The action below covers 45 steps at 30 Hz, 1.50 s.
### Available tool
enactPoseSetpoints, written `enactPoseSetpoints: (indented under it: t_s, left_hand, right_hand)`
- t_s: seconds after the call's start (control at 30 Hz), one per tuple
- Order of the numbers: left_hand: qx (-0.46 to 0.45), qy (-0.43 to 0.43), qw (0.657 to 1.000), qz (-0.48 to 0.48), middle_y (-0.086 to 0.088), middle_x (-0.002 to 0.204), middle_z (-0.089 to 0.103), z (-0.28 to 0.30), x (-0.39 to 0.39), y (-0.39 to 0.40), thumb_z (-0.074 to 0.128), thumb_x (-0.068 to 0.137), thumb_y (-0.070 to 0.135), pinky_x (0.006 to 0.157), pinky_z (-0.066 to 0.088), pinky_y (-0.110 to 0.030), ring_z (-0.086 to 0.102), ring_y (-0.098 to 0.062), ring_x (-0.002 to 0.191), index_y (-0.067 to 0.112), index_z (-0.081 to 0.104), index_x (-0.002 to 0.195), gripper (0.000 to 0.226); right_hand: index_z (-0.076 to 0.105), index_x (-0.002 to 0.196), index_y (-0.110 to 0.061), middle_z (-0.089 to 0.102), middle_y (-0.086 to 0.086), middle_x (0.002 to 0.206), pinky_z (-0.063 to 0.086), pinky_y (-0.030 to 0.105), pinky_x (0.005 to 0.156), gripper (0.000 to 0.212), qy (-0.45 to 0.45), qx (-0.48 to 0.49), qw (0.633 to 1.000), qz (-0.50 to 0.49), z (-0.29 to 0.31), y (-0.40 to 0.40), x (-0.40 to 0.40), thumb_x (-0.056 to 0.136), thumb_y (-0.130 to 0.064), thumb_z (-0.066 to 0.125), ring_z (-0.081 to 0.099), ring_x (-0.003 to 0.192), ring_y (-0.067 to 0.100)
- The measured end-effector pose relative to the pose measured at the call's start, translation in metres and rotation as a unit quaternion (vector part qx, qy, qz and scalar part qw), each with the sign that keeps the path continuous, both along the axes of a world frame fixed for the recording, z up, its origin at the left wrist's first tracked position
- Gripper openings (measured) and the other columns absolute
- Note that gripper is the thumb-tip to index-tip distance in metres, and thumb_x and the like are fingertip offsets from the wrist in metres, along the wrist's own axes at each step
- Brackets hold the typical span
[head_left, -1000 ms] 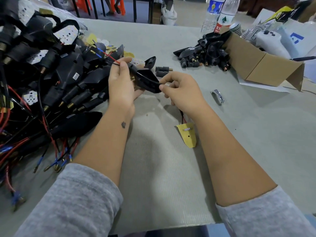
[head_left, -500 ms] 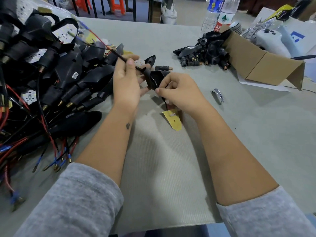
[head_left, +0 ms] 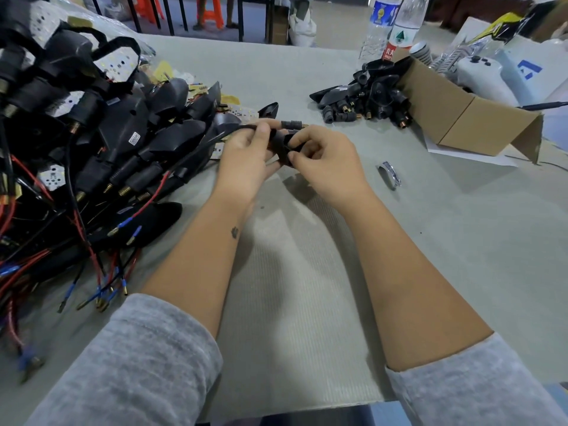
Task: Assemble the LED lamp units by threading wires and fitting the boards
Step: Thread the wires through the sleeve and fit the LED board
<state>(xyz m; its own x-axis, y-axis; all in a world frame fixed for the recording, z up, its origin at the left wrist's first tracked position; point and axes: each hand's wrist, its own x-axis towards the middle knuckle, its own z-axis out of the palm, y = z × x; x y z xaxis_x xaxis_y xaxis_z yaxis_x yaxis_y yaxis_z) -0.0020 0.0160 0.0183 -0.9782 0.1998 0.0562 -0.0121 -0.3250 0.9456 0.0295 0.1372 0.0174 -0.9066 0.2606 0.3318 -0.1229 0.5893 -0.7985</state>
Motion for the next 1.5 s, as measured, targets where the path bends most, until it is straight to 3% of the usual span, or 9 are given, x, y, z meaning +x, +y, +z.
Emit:
enactPoseSetpoints:
  t_s: [0.17,0.3,0.53,0.67,0.83,0.97,1.23,1.37,1.5]
  left_hand:
    - [0.061,0.012,0.996,0.064,-0.007,0.098,0.068,0.001,-0.008,-0.009,0.031,0.107,0.019,0.083,0.057,-0.033,0.067,-0.02,0.092,0.015,0.055,0.093,0.027]
    - [0.073,0.012,0.993,0.094,-0.008,0.094,0.066,-0.001,-0.011,-0.01,0.03,0.107,0.022,0.066,0.053,-0.029,0.062,-0.022,0.083,0.017,0.054,0.092,0.029]
    - [0.097,-0.011,0.989,0.11,-0.007,0.091,0.064,-0.001,-0.014,-0.012,0.028,0.107,0.024,0.08,0.055,-0.035,0.066,-0.019,0.084,0.018,0.053,0.092,0.029]
    - [0.118,-0.025,0.988,0.094,-0.01,0.1,0.064,0.001,-0.012,-0.011,0.029,0.107,0.024,0.088,0.057,-0.037,0.067,-0.022,0.092,0.017,0.052,0.096,0.026]
    - [0.126,-0.026,0.991,0.039,-0.008,0.099,0.064,0.003,-0.006,-0.004,0.036,0.105,0.012,0.089,0.056,-0.039,0.065,-0.023,0.093,0.014,0.049,0.099,0.015]
    - [0.104,-0.025,0.994,-0.006,-0.006,0.1,0.069,0.003,-0.003,-0.002,0.037,0.105,0.012,0.092,0.055,-0.038,0.069,-0.021,0.097,0.012,0.054,0.099,0.018]
    - [0.071,-0.018,0.997,0.002,-0.006,0.099,0.07,0.002,-0.001,-0.001,0.033,0.106,0.015,0.087,0.057,-0.035,0.069,-0.016,0.088,0.014,0.055,0.093,0.026]
    - [0.037,-0.008,0.999,0.007,-0.005,0.099,0.07,0.001,-0.001,-0.003,0.033,0.107,0.019,0.085,0.057,-0.037,0.069,-0.016,0.085,0.016,0.055,0.087,0.03]
    - [-0.003,-0.025,1.0,0.008,0.002,0.077,0.067,0.001,-0.004,-0.005,0.037,0.105,0.023,0.059,0.055,-0.026,0.066,-0.01,0.067,0.018,0.058,0.084,0.031]
  right_hand:
    - [0.063,0.104,-0.031,0.06,-0.003,0.094,0.051,0.03,0.077,0.034,0.019,0.02,1.0,0.013,-0.006,0.003,0.0,0.075,-0.013,0.07,0.055,0.08,0.008]
    - [0.048,0.124,-0.032,0.054,-0.004,0.102,0.043,0.019,0.076,0.064,0.011,0.072,0.997,0.012,-0.01,0.001,-0.003,0.071,0.001,0.064,0.053,0.089,0.01]
    - [0.066,0.095,-0.011,0.059,-0.005,0.091,0.042,0.011,0.072,0.008,0.1,0.055,0.993,-0.03,-0.005,0.0,0.0,0.089,-0.009,0.061,0.054,0.078,0.004]
    - [0.07,0.089,-0.013,0.056,-0.01,0.079,0.038,0.015,0.069,0.009,0.089,-0.025,0.994,-0.054,0.003,-0.003,0.002,0.092,-0.012,0.061,0.049,0.071,0.0]
    - [0.064,0.084,-0.023,0.062,0.0,0.074,0.051,0.037,0.077,0.012,0.055,-0.127,0.988,-0.071,0.008,-0.005,0.004,0.09,-0.012,0.065,0.064,0.081,0.031]
    - [0.062,0.082,-0.021,0.063,0.006,0.077,0.054,0.044,0.083,0.011,0.04,-0.152,0.984,-0.085,0.006,-0.007,0.003,0.088,-0.013,0.067,0.064,0.078,0.026]
    - [0.057,0.068,-0.026,0.051,-0.007,0.087,0.037,0.011,0.064,0.022,0.059,-0.084,0.986,-0.13,0.003,-0.006,0.001,0.079,-0.02,0.076,0.047,0.07,-0.002]
    - [0.041,0.075,-0.023,0.042,-0.006,0.072,0.033,0.02,0.057,0.035,0.05,-0.135,0.985,-0.095,0.004,-0.005,0.003,0.074,-0.009,0.074,0.039,0.062,0.007]
    - [0.05,0.071,-0.017,0.048,-0.004,0.065,0.035,0.023,0.054,0.008,-0.02,-0.255,0.967,0.013,0.009,-0.006,0.004,0.07,-0.019,0.058,0.044,0.062,0.013]
